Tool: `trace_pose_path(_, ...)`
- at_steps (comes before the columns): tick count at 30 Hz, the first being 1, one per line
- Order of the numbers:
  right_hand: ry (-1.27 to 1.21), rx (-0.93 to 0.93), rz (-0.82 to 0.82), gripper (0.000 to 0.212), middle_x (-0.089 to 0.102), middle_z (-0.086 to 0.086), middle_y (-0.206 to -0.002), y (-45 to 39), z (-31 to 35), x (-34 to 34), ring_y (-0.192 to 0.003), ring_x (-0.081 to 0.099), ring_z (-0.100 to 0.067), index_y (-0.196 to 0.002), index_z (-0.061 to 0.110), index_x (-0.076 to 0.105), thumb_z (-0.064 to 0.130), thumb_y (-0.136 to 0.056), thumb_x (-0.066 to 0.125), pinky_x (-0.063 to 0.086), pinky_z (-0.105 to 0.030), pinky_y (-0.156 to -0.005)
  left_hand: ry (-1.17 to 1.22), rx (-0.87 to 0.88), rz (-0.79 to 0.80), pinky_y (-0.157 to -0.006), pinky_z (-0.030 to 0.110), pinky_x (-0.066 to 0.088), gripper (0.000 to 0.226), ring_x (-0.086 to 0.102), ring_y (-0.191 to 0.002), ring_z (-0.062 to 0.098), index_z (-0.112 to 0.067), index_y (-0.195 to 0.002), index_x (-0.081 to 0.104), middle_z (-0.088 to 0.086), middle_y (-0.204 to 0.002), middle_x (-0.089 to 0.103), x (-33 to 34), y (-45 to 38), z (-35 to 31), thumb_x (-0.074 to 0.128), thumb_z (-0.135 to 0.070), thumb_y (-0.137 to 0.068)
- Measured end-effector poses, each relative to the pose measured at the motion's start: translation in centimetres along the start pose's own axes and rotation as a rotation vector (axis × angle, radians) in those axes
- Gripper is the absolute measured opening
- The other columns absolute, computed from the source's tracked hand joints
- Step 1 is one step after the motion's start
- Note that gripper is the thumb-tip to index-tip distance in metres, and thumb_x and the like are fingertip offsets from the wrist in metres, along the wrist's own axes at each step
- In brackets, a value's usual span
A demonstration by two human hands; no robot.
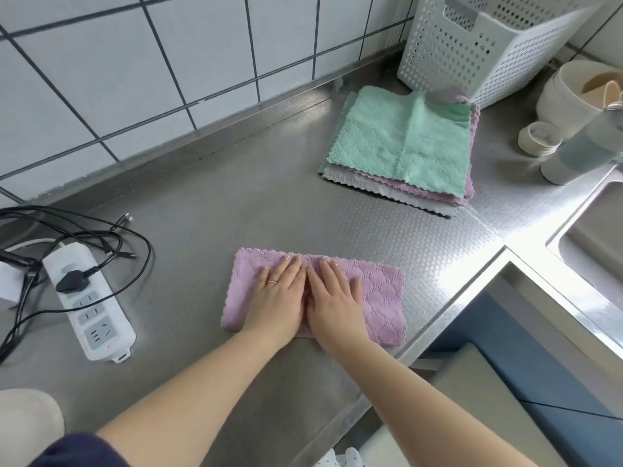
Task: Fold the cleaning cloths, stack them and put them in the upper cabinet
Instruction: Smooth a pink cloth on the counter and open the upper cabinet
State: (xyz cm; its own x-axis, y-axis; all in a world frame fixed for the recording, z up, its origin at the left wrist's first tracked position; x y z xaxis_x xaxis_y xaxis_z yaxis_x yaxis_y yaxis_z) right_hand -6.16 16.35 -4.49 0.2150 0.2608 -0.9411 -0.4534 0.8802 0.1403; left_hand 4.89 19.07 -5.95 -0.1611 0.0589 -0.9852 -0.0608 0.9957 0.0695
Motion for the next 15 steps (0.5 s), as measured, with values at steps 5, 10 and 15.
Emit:
trace_pose_path(5,0.089,-0.02,-0.005,0.05,0.052,-0.005,-0.139,0.4,-1.5,1.6,-0.129,0.049,-0.023,-0.13,0.024,0.056,0.039,-0.084,0.041,0.04,-0.056,-0.1,-0.088,-0.021,0.024,-0.103,0.047,0.042,0.056,0.05,-0.127,0.022,-0.011,-0.126,0.057,0.006,-0.136,0.054,0.7,0.5,1.0,0.031,-0.037,-0.085)
trace_pose_path(10,0.18,-0.076,-0.028,0.065,0.041,-0.006,-0.147,0.4,-3.7,1.5,-0.137,0.038,-0.023,-0.139,0.024,0.043,0.061,-0.088,0.032,0.021,-0.05,-0.112,-0.125,0.006,-0.005,-0.107,0.044,0.021,0.063,0.041,-0.133,0.025,-0.01,-0.134,0.048,0.009,-0.143,0.045,1.1,0.6,2.1,0.031,-0.045,-0.086)
trace_pose_path(15,0.222,-0.039,0.016,0.073,0.031,-0.005,-0.153,0.7,-6.5,0.8,-0.142,0.028,-0.023,-0.145,0.026,0.032,0.069,-0.088,0.018,0.007,-0.048,-0.113,-0.124,-0.018,0.007,-0.109,0.044,0.02,0.065,0.041,-0.134,0.025,-0.01,-0.133,0.05,0.009,-0.144,0.044,0.8,0.9,3.4,0.03,-0.051,-0.086)
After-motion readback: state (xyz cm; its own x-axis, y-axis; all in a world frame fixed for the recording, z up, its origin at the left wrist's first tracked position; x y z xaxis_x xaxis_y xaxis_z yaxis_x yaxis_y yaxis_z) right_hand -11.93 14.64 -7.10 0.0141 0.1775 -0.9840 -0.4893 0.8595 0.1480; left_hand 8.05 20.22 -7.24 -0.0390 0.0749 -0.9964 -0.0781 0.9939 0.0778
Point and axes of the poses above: each hand's wrist, its own y-axis away from the middle knuckle, its own x-axis out of the palm, z = x × y, the point moved 2 cm from there along -y, towards the middle knuckle
